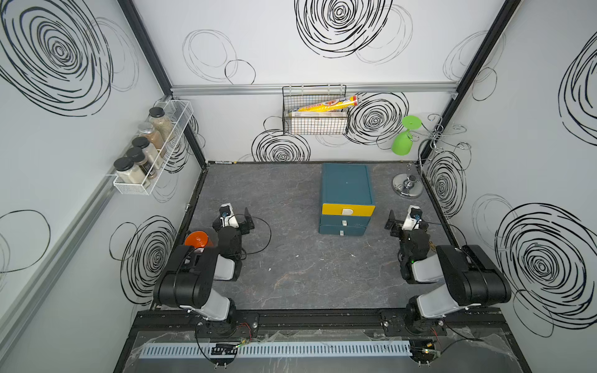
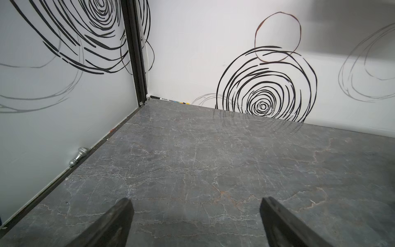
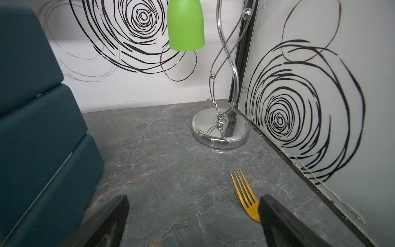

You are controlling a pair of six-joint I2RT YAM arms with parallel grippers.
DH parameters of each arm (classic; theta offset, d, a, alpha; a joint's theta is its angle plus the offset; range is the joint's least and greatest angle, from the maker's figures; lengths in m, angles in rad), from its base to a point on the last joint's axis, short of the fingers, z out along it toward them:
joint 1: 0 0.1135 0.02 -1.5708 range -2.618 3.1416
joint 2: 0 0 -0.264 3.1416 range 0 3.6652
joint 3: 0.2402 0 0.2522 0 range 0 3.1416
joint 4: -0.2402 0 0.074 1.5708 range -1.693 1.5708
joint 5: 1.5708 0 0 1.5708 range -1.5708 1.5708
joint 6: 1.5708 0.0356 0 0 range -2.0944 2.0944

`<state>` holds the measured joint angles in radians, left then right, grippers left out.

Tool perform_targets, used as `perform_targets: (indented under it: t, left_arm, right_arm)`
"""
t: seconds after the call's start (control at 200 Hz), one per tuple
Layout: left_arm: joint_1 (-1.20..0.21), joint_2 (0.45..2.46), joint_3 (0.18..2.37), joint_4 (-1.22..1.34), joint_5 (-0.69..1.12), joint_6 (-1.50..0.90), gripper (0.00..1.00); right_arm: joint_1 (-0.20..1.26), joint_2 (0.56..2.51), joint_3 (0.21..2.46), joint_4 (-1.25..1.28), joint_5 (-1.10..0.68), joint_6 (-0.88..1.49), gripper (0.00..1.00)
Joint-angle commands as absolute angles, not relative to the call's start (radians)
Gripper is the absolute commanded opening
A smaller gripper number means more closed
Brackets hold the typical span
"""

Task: Take the cookies out of the drawer
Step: Open the drawer in the storage box.

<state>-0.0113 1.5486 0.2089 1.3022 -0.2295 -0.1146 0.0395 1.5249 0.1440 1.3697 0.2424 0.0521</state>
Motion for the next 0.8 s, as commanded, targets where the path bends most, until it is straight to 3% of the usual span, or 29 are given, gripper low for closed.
perform_targets:
  t: [0.0,0.626,0.796]
  left_arm:
    - [-0.015,1.553,0.221,1.33,-0.241,-0.103,0.99]
    - [-0.018,1.548,0.223,1.324,-0.246,-0.102,0.99]
    - [-0.168,1.41,0.31,1.106,-0.427,0.031,0.99]
  right_arm:
    - [0.036,1.526,0.143,1.406,0.246,0.051,1.0]
    - [0.036,1.519,0.131,1.427,0.264,0.056,1.0]
    - [0.049,1.308,0.101,1.299,0.302,0.052,1.0]
